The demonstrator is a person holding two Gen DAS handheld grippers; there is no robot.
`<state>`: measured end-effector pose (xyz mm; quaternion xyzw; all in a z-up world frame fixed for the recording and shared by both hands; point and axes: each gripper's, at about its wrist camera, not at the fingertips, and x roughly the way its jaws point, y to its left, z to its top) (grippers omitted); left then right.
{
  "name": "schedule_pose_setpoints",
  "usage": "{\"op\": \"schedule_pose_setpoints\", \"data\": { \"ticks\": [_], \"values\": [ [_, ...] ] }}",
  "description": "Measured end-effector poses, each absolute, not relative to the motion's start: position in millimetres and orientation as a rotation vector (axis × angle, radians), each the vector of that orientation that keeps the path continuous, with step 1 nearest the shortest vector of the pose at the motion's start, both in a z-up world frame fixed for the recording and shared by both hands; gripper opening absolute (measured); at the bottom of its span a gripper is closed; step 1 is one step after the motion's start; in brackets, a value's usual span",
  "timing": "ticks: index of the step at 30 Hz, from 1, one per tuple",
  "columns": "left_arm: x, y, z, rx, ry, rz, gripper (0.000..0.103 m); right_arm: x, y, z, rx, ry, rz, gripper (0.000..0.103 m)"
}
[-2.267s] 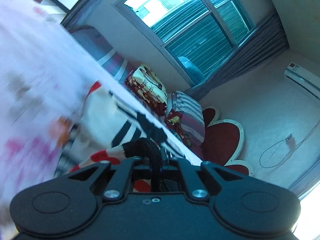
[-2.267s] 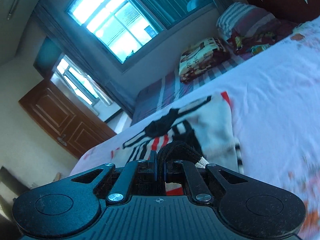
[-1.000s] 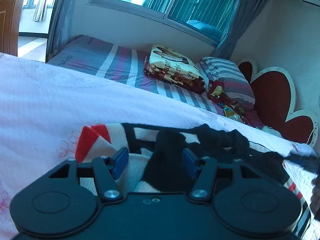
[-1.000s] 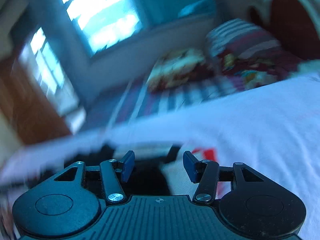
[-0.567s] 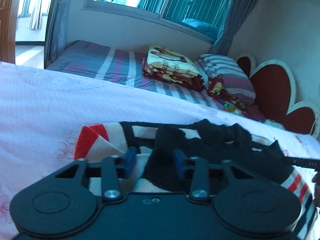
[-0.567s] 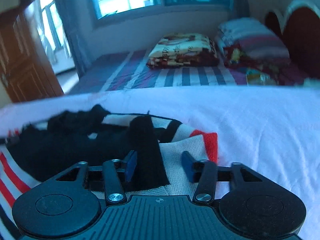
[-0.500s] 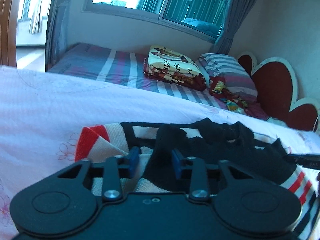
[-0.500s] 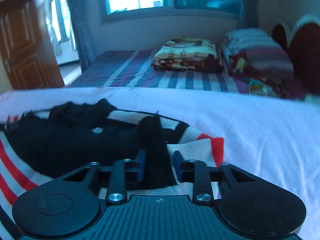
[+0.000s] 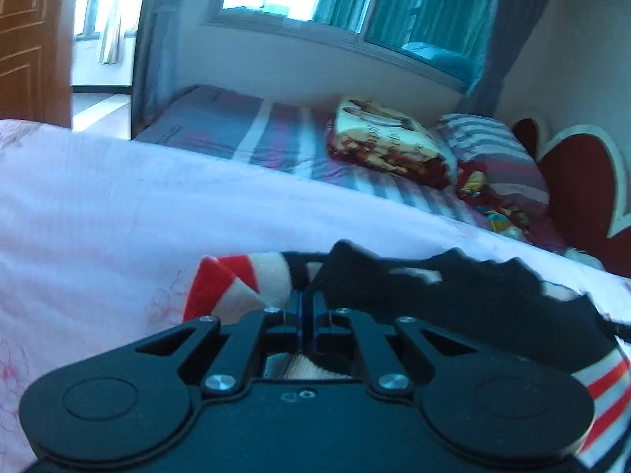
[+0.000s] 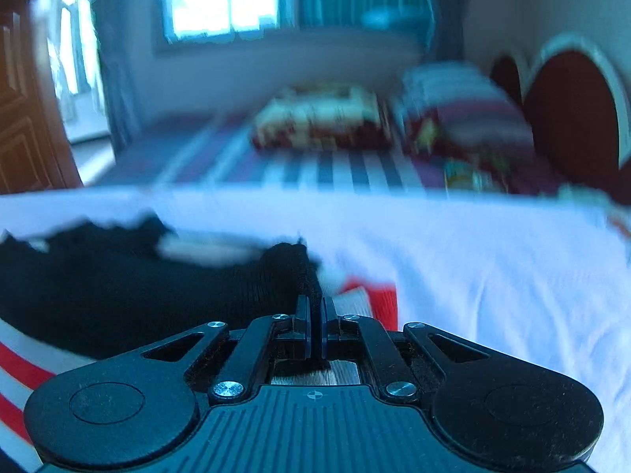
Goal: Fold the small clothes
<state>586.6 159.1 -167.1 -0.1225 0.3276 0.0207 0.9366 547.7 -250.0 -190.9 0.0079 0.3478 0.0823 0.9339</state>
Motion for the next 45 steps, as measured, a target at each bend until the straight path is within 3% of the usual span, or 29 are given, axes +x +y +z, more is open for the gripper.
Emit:
{"op": "schedule_pose_setpoints", "data": {
  "ticks": [3,4,5,6,9,16,21,23,29,32,34,38,45],
  "values": [
    [591,152,-165,-0.195,0.684,0.046,0.006,549,-248,-188,0.01,0.714,0.156,0.004],
    [591,154,-163,-0.201,0.685,0.044,0.016,548,-248,-183,0.003,0.714,0.152,0.006],
    [588,157,-159,-0.213,0.678,0.055,0.024,543,-248,-174,-0.002,0.692,0.145,0.027],
    [583,156,-152,-0.215,0.652,0.067,0.042,535,-245,-165,-0.005,0.638,0.135,0.047],
    [579,123,-135,-0.126,0.588,-0.001,0.046,531,-221,-153,0.025,0.633,0.258,0.048],
    [595,32,-158,0.009,0.719,-0.193,0.049,536,-139,-174,-0.092,0.758,0.427,0.048],
    [573,85,-173,0.033,0.683,-0.088,0.052,538,-196,-186,-0.177,0.739,0.235,0.048],
    [568,104,-173,-0.003,0.666,-0.132,0.047,539,-228,-191,-0.121,0.758,0.201,0.059],
    [550,60,-146,0.075,0.611,-0.09,0.053,499,-212,-163,-0.101,0.658,0.263,0.055],
    [526,25,-144,0.054,0.614,-0.172,0.054,472,-178,-165,-0.115,0.683,0.405,0.038],
    [515,6,-151,0.083,0.639,-0.212,0.054,462,-159,-172,-0.113,0.725,0.461,0.032],
    [502,4,-165,0.09,0.668,-0.205,0.057,453,-159,-183,-0.123,0.75,0.423,0.031],
    [479,70,-161,-0.02,0.701,-0.066,0.057,448,-216,-179,-0.104,0.796,0.25,0.031]
  ]
}}
